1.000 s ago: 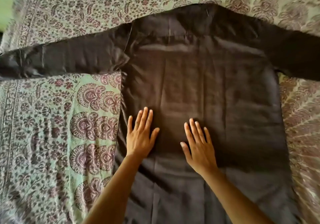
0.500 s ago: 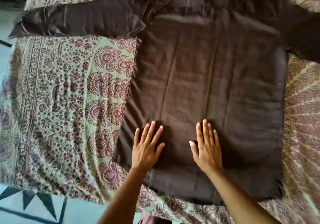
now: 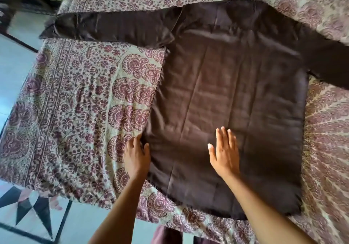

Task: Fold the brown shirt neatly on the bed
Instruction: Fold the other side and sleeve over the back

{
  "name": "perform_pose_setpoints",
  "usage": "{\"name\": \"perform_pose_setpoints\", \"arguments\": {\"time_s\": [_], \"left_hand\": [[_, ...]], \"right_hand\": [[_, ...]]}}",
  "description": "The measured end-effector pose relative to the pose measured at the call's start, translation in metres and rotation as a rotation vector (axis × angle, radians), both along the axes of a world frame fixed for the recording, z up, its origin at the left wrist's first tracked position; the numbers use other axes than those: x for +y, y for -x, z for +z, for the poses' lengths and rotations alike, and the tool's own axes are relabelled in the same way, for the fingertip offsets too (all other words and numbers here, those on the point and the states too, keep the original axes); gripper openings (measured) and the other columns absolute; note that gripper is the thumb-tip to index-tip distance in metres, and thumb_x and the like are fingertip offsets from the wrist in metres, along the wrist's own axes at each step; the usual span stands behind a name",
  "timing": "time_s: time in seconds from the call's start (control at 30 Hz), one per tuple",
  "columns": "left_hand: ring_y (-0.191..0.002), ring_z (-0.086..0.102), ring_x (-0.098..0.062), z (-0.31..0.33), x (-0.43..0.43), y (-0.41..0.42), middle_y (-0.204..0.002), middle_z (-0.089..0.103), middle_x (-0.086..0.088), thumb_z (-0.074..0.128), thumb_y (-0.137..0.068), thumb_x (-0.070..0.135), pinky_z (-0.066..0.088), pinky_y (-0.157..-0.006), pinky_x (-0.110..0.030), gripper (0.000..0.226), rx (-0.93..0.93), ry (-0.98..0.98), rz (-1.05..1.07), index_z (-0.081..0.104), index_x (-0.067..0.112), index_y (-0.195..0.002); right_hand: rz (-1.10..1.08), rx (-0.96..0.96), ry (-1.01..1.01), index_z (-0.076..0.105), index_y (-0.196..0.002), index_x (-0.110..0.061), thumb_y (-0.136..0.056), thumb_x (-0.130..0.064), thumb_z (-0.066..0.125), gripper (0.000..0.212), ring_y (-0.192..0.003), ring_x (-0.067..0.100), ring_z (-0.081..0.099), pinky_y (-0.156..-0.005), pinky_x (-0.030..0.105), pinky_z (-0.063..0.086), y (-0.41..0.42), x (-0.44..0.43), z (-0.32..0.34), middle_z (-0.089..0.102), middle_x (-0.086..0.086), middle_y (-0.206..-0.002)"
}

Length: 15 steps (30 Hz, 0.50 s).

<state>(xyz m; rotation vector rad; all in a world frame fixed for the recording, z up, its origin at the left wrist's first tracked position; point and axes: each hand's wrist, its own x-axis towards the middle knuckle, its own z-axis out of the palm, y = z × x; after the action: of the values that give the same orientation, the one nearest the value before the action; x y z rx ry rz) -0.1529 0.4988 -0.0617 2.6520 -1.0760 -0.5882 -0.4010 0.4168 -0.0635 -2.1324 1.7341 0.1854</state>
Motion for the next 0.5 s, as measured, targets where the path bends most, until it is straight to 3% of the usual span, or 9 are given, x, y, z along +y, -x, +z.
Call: {"name": "perform_pose_setpoints", "arguments": {"time_s": [0.1, 0.27, 0.4, 0.5], "left_hand": [[-0.098, 0.056, -0.036, 0.006, 0.000, -0.003, -0.111, 0.057, -0.017, 0.060, -0.087, 0.022, 0.045, -0.082, -0.043, 0.031, 0.142, 0.056, 0.166, 0.055, 0.012, -0.115], [-0.101, 0.060, -0.030, 0.017, 0.008, -0.019, -0.100, 0.068, -0.009, 0.065, -0.083, 0.029, 0.040, -0.092, -0.039, 0.026, 0.300, -0.155, 0.203, 0.062, 0.013, -0.103], [-0.090, 0.062, -0.028, 0.027, 0.011, -0.027, -0.087, 0.063, -0.005, 0.065, -0.083, 0.017, 0.043, -0.075, -0.028, 0.011, 0.570, 0.010, 0.224, 0.057, 0.013, -0.090], [-0.088, 0.062, -0.023, 0.029, 0.008, -0.030, -0.098, 0.064, -0.001, 0.066, -0.081, 0.008, 0.048, -0.079, -0.031, 0.031, 0.672, 0.111, 0.229, 0.047, 0.023, -0.101]], "right_hand": [[-0.011, -0.098, -0.005, 0.042, -0.136, -0.003, -0.086, -0.044, 0.026, 0.067, -0.135, 0.035, 0.033, -0.112, 0.043, 0.019, -0.025, -0.016, 0.009, 0.043, 0.018, -0.141], [0.068, -0.187, -0.080, 0.022, -0.146, -0.010, -0.096, -0.034, 0.041, 0.058, -0.143, 0.023, 0.016, -0.115, 0.034, 0.006, -0.073, -0.027, 0.025, 0.025, 0.011, -0.152], [0.110, -0.231, -0.066, 0.020, -0.146, -0.013, -0.095, -0.031, 0.043, 0.059, -0.142, 0.024, 0.017, -0.115, 0.033, 0.010, -0.102, -0.042, 0.032, 0.022, 0.012, -0.153], [0.128, -0.221, -0.052, 0.021, -0.147, -0.019, -0.095, -0.033, 0.042, 0.058, -0.142, 0.027, 0.015, -0.116, 0.035, 0.009, -0.122, -0.073, 0.031, 0.018, 0.014, -0.154]]}}
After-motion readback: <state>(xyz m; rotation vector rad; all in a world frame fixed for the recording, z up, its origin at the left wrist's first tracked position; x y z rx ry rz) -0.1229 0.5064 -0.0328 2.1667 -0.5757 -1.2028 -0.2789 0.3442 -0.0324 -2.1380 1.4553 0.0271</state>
